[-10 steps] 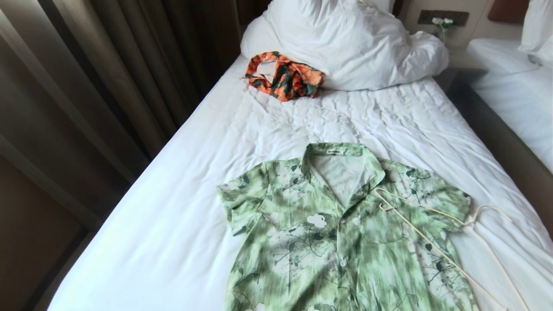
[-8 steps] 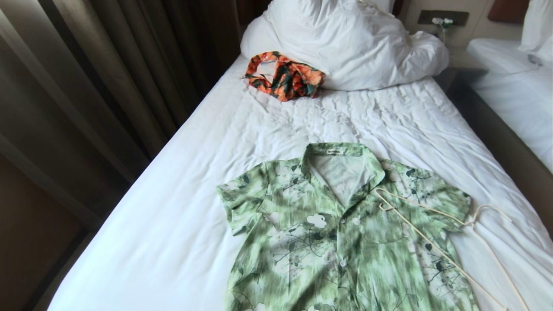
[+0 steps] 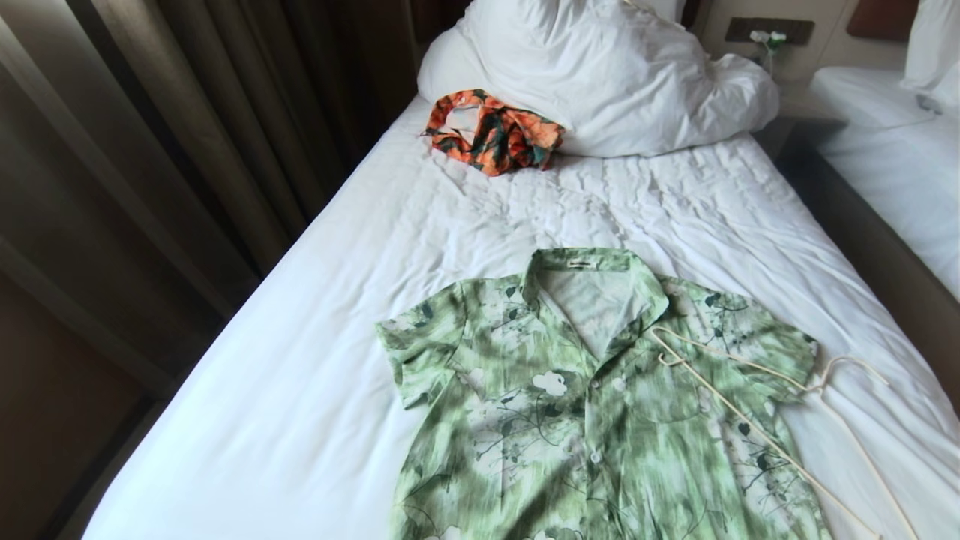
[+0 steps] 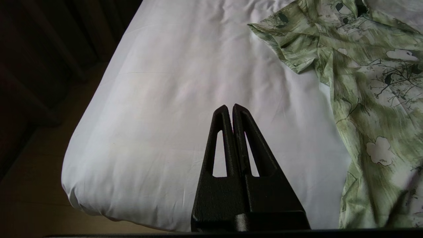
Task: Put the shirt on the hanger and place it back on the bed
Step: Lift the shirt and hanger
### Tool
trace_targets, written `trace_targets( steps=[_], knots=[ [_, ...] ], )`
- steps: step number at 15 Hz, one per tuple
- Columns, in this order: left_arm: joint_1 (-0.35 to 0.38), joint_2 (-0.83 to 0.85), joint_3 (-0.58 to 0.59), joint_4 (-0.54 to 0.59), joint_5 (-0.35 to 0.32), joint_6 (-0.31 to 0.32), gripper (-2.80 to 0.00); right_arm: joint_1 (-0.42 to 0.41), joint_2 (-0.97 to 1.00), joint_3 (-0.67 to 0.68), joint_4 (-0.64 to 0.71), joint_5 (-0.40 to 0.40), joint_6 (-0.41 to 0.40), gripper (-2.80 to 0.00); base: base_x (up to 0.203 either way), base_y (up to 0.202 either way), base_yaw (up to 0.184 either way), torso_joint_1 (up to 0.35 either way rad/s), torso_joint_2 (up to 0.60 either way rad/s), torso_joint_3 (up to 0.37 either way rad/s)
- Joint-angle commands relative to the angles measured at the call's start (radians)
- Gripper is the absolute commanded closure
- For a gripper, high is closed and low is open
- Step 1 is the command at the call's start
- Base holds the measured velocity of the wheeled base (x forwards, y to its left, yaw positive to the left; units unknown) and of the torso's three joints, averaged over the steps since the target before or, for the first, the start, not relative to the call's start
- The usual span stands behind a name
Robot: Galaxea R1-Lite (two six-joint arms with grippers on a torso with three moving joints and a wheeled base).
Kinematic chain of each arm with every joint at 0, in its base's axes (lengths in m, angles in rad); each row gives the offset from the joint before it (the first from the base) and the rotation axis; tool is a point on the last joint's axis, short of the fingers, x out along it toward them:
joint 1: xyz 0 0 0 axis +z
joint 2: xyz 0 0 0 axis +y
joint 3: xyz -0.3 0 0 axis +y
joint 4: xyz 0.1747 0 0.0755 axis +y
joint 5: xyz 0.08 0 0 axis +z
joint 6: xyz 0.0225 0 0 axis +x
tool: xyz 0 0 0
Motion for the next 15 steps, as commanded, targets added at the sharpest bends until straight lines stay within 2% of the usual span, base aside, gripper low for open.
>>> trace_targets(
  steps=[1, 3, 9, 12, 15],
  knots=[
    [0.0, 0.001, 0.002, 0.0, 0.0, 0.0, 0.0, 0.0, 0.001, 0.011, -0.001, 0.0, 0.002, 0.0, 0.0, 0.0, 0.0, 0.0, 0.0, 0.0],
    [0.001, 0.001, 0.0, 0.0, 0.0, 0.0, 0.0, 0.0, 0.0, 0.009, 0.0, -0.001, 0.025, 0.0, 0.0, 0.0, 0.0, 0.0, 0.0, 0.0],
    [0.001, 0.001, 0.0, 0.0, 0.0, 0.0, 0.0, 0.0, 0.0, 0.001, 0.002, -0.002, 0.023, 0.0, 0.0, 0.0, 0.0, 0.0, 0.0, 0.0],
    [0.0, 0.001, 0.001, 0.0, -0.001, 0.0, 0.0, 0.0, 0.0, -0.076, 0.028, 0.0, 0.024, 0.0, 0.0, 0.0, 0.0, 0.0, 0.0, 0.0],
    [0.001, 0.001, 0.001, 0.0, 0.0, 0.0, 0.0, 0.0, 0.032, -0.165, 0.11, 0.002, 0.024, 0.0, 0.0, 0.0, 0.0, 0.0, 0.0, 0.0]
  ],
)
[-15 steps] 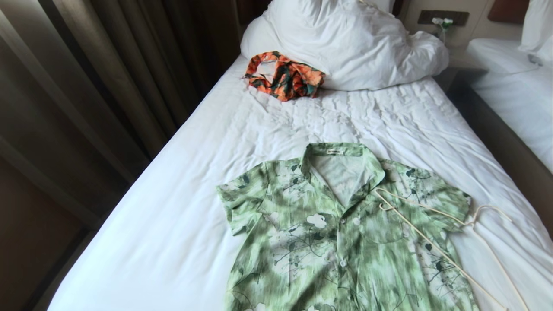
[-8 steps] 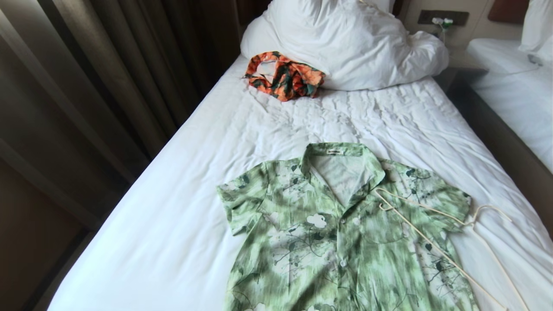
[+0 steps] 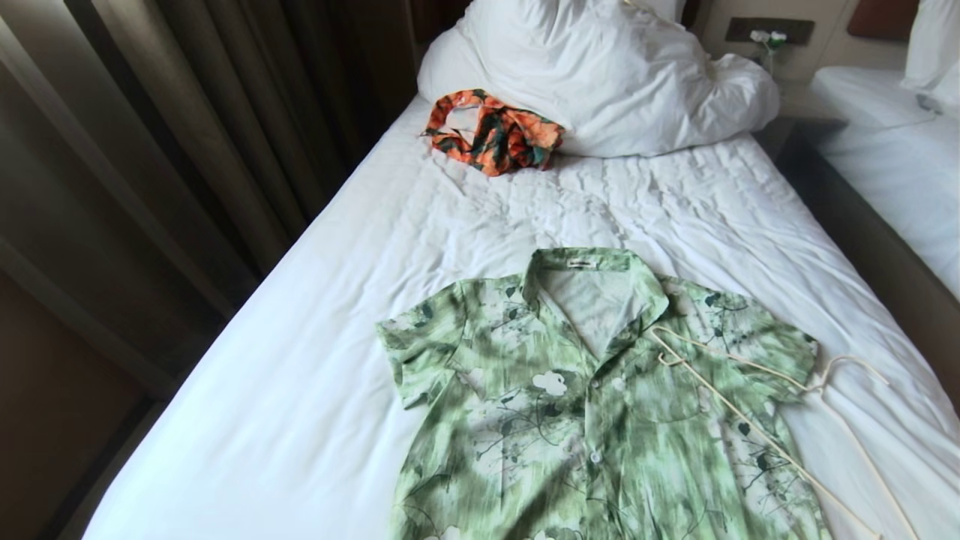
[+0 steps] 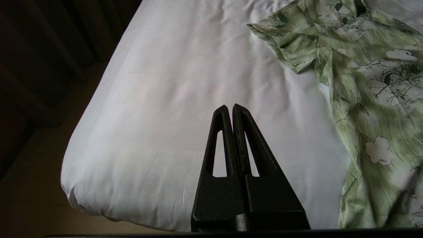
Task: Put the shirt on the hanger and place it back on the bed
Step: Lift the shirt and hanger
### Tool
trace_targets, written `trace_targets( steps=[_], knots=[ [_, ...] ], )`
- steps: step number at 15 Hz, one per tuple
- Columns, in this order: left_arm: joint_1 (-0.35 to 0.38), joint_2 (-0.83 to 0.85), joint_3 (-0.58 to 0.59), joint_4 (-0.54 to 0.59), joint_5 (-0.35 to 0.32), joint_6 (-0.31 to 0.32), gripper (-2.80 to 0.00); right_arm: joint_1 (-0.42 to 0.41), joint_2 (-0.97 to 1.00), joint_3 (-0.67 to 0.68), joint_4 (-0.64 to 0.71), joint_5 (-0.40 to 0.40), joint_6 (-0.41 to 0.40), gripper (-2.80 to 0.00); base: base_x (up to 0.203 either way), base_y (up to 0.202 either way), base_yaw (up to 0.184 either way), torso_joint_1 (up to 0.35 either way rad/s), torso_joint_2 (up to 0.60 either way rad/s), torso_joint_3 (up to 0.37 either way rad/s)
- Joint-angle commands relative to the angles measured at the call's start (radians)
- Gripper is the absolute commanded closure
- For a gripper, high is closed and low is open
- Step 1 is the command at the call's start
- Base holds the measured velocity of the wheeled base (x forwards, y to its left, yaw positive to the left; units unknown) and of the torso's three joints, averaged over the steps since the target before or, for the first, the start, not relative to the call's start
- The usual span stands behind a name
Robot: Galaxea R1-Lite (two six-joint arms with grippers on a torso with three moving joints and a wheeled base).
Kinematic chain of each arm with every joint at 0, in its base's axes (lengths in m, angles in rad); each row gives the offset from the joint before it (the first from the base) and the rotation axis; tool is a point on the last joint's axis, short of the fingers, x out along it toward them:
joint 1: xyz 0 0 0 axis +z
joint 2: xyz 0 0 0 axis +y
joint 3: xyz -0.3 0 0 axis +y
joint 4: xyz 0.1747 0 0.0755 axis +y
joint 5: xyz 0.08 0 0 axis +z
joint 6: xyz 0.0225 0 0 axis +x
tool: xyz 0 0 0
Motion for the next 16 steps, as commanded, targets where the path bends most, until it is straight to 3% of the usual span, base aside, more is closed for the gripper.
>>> trace_targets(
  steps=[1, 10, 16],
  knots=[
    [0.0, 0.001, 0.001, 0.0, 0.0, 0.001, 0.0, 0.0, 0.061, -0.069, 0.035, 0.0, 0.0, 0.0, 0.0, 0.0, 0.0, 0.0, 0.0, 0.0],
    [0.0, 0.001, 0.002, 0.0, 0.0, 0.0, 0.0, 0.0, 0.472, -0.323, 0.067, -0.001, 0.053, 0.0, 0.0, 0.0, 0.0, 0.0, 0.0, 0.0],
    [0.0, 0.001, 0.002, 0.0, -0.001, 0.0, 0.0, 0.0, 0.945, -0.49, 0.066, 0.02, 0.241, 0.0, 0.0, 0.0, 0.0, 0.0, 0.0, 0.0]
  ],
)
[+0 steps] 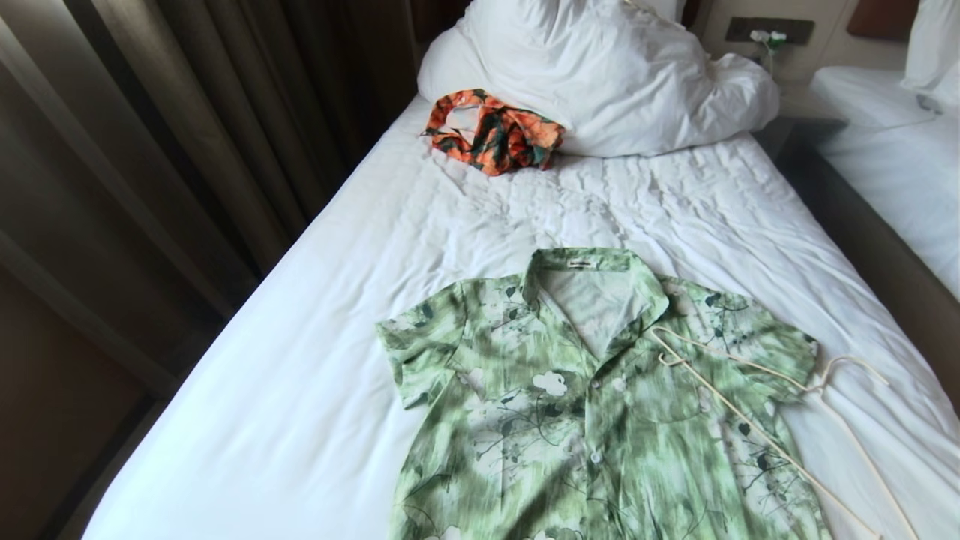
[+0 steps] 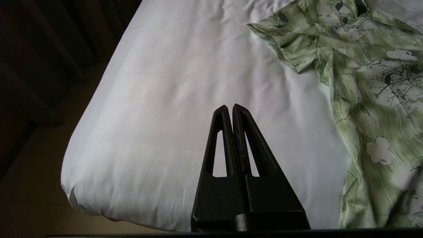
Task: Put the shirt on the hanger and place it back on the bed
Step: Lift the shirt and hanger
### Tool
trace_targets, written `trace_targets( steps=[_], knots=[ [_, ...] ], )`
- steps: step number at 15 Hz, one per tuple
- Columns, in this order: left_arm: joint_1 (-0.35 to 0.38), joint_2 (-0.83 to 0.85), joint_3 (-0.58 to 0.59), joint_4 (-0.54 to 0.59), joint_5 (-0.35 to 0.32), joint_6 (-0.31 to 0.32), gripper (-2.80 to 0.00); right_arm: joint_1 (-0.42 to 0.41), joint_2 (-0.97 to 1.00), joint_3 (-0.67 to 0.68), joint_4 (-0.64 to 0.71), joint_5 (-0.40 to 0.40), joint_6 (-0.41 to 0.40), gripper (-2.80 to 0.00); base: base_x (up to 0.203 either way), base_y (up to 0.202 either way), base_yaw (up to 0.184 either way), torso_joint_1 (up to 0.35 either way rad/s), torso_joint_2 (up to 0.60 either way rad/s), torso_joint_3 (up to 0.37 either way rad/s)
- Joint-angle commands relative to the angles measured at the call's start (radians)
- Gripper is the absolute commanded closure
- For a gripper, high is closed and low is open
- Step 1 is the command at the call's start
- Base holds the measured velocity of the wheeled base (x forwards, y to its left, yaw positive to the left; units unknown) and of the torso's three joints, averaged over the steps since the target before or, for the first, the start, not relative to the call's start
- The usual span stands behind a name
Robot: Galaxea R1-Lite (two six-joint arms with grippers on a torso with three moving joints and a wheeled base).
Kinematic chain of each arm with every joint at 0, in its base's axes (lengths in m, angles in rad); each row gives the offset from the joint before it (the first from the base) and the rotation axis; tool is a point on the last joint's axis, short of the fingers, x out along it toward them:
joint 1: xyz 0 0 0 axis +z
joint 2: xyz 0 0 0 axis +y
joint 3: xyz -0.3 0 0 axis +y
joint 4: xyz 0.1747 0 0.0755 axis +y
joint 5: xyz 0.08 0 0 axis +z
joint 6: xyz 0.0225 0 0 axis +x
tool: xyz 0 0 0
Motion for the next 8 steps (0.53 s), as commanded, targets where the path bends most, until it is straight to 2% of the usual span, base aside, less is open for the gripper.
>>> trace_targets(
  steps=[1, 5, 8],
  knots=[
    [0.001, 0.001, 0.001, 0.0, 0.001, 0.0, 0.0, 0.0, 0.209, -0.047, 0.001, 0.012, 0.039, 0.0, 0.0, 0.0, 0.0, 0.0, 0.0, 0.0],
    [0.001, 0.001, 0.0, 0.0, 0.001, 0.0, 0.0, -0.03, 0.463, -0.128, 0.003, 0.096, 0.1, 0.0, 0.0, 0.0, 0.0, 0.0, 0.0, 0.0],
    [0.001, 0.001, 0.002, 0.0, 0.001, 0.0, 0.0, -0.158, 0.627, -0.181, 0.013, 0.251, 0.091, 0.0, 0.0, 0.0, 0.0, 0.0, 0.0, 0.0]
  ],
)
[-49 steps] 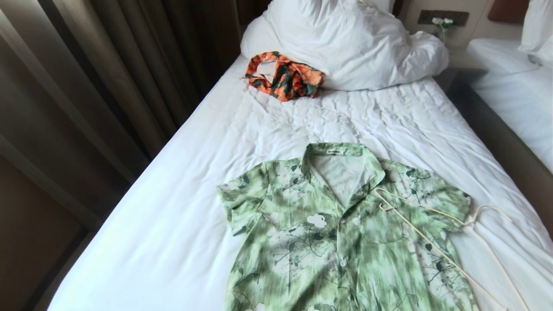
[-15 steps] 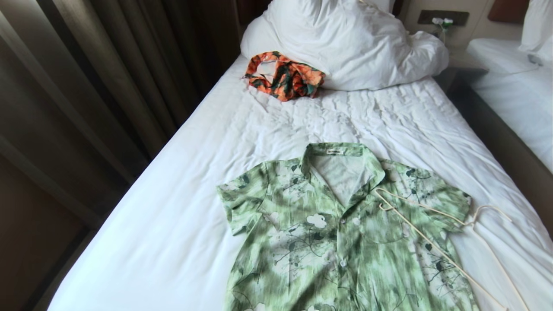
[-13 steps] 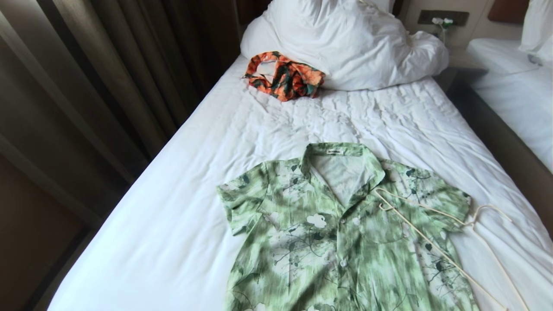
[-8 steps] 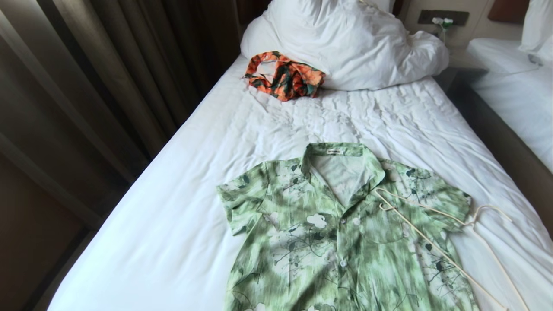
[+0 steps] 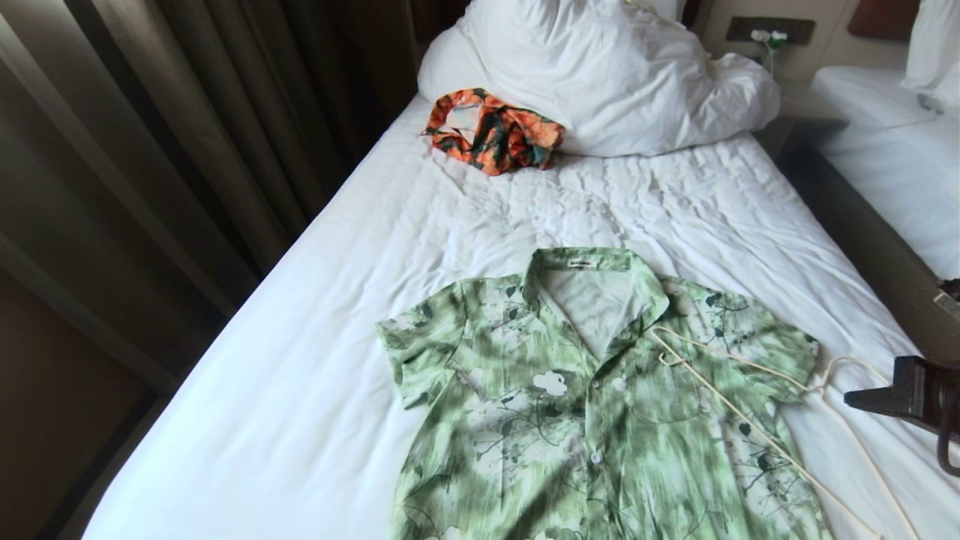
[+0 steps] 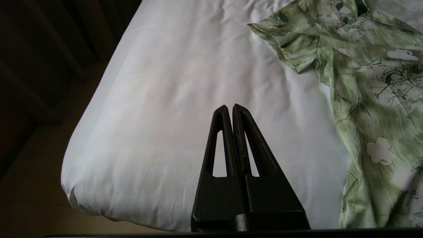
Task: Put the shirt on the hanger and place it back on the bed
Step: Lift the shirt and hanger
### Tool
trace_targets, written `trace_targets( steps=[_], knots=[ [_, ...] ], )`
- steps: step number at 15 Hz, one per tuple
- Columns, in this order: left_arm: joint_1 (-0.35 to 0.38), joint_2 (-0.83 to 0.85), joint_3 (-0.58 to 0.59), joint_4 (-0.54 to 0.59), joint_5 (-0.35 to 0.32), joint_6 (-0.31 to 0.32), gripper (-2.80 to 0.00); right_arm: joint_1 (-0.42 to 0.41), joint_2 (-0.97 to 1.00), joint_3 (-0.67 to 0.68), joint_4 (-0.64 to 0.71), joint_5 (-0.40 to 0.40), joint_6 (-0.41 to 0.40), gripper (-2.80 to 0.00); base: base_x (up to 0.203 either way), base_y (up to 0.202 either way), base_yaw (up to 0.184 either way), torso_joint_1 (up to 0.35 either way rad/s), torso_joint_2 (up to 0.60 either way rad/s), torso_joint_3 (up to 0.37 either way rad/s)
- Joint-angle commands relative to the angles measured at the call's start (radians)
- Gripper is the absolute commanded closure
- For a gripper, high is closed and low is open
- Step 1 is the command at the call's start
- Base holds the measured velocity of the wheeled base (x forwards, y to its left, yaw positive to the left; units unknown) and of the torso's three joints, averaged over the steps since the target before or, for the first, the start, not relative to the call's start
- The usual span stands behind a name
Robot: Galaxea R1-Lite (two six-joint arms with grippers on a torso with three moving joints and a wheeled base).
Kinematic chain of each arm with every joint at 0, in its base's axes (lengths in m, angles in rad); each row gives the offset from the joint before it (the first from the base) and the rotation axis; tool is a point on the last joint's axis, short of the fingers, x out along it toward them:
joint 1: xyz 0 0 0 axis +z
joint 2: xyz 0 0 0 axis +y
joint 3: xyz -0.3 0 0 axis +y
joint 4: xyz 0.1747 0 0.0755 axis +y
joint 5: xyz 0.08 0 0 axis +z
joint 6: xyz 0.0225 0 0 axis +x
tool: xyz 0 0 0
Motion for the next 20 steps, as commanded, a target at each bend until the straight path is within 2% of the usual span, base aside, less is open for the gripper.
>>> trace_targets(
  steps=[1, 4, 6, 7, 12, 14, 16, 18, 20],
  knots=[
    [0.001, 0.001, 0.002, 0.0, 0.0, 0.0, 0.0, -0.076, 0.15, -0.019, 0.004, 0.071, -0.014, 0.0, 0.0, 0.0, 0.0, 0.0, 0.0, 0.0],
    [0.001, 0.001, 0.001, 0.0, 0.0, 0.0, 0.0, -0.21, 0.291, -0.038, 0.016, 0.259, -0.088, 0.0, 0.0, 0.0, 0.0, 0.0, 0.0, 0.0],
    [-0.001, 0.001, 0.002, 0.0, 0.0, 0.0, 0.0, -0.262, 0.342, -0.042, 0.031, 0.322, -0.156, 0.0, 0.0, 0.0, 0.0, 0.0, 0.0, 0.0],
    [0.001, 0.001, 0.002, 0.0, 0.0, 0.0, 0.0, -0.28, 0.349, -0.042, 0.032, 0.345, -0.162, -2.8, 0.0, 0.0, 0.0, 0.0, 0.0, 0.0],
    [0.001, 0.001, 0.0, 0.0, -0.001, 0.0, 0.0, -0.34, 0.399, -0.062, 0.035, 0.407, -0.206, -2.8, 0.0, 0.0, 0.0, 0.0, 0.0, 0.0],
    [0.0, 0.001, 0.0, 0.0, 0.0, 0.0, 0.0, -0.363, 0.442, -0.062, 0.037, 0.463, -0.272, -2.8, 0.0, 0.0, 0.0, 0.0, 0.0, 0.0],
    [0.0, 0.001, 0.001, 0.0, 0.0, 0.0, 0.0, -0.375, 0.471, -0.083, 0.053, 0.481, -0.325, -2.8, 0.0, 0.0, 0.0, 0.0, 0.0, 0.0],
    [0.0, 0.001, 0.001, 0.0, 0.0, 0.0, 0.0, -0.376, 0.464, -0.128, 0.148, 0.482, -0.335, -2.8, 0.0, 0.0, 0.0, 0.0, 0.0, 0.0],
    [0.0, 0.001, 0.0, 0.0, -0.001, 0.0, 0.0, -0.396, 0.462, -0.165, 0.245, 0.483, -0.415, -2.8, 0.0, 0.0, 0.0, 0.0, 0.0, 0.0]
  ],
)
